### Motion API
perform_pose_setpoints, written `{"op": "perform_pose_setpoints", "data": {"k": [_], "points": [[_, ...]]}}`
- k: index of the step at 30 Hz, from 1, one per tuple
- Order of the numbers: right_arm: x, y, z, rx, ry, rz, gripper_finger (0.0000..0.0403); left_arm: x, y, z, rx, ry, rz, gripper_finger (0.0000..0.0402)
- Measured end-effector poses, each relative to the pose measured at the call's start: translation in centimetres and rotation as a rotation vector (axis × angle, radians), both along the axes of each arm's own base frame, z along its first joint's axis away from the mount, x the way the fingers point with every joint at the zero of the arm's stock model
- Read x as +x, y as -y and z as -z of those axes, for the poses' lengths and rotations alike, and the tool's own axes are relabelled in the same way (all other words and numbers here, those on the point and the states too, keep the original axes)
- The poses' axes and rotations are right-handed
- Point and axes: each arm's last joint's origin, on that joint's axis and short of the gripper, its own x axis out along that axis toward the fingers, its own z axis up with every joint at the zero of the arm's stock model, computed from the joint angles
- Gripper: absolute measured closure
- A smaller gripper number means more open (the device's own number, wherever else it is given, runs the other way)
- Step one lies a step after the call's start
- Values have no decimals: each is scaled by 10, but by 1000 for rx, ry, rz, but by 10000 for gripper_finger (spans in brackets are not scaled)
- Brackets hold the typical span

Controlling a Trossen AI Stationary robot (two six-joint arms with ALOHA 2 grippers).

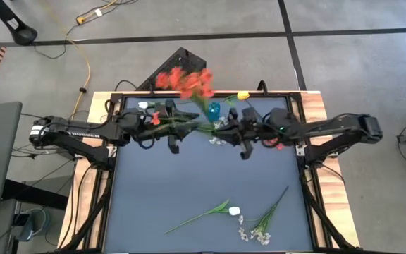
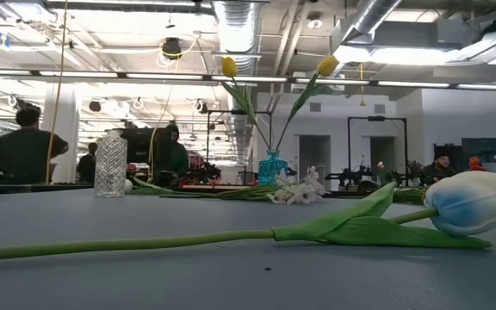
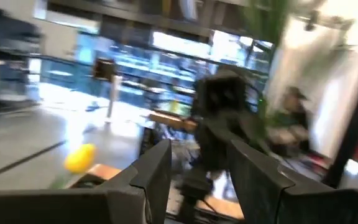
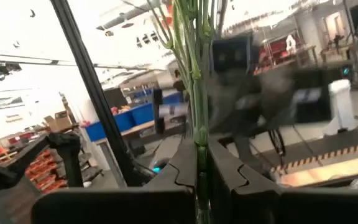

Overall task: Sort flowers into vase by color
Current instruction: Put the bottom orange flowers into the blue vase

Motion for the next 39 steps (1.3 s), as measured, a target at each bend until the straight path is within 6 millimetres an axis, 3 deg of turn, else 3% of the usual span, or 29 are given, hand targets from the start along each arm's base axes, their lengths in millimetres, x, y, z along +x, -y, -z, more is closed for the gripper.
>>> {"op": "perform_pose_setpoints", "data": {"k": [3,9,17,23,39], "points": [[14,-5,11,19,14,-22,363,0,-1,2,-52,-11,-6,258],[26,-4,20,58,46,13,362,2,5,4,5,-40,174,258],[40,-6,37,113,-1,-5,361,1,5,2,13,-19,172,258],[42,-12,39,116,15,-22,361,1,5,2,9,-13,173,261],[43,-15,43,119,-45,-79,360,0,6,-4,-64,57,237,347]]}}
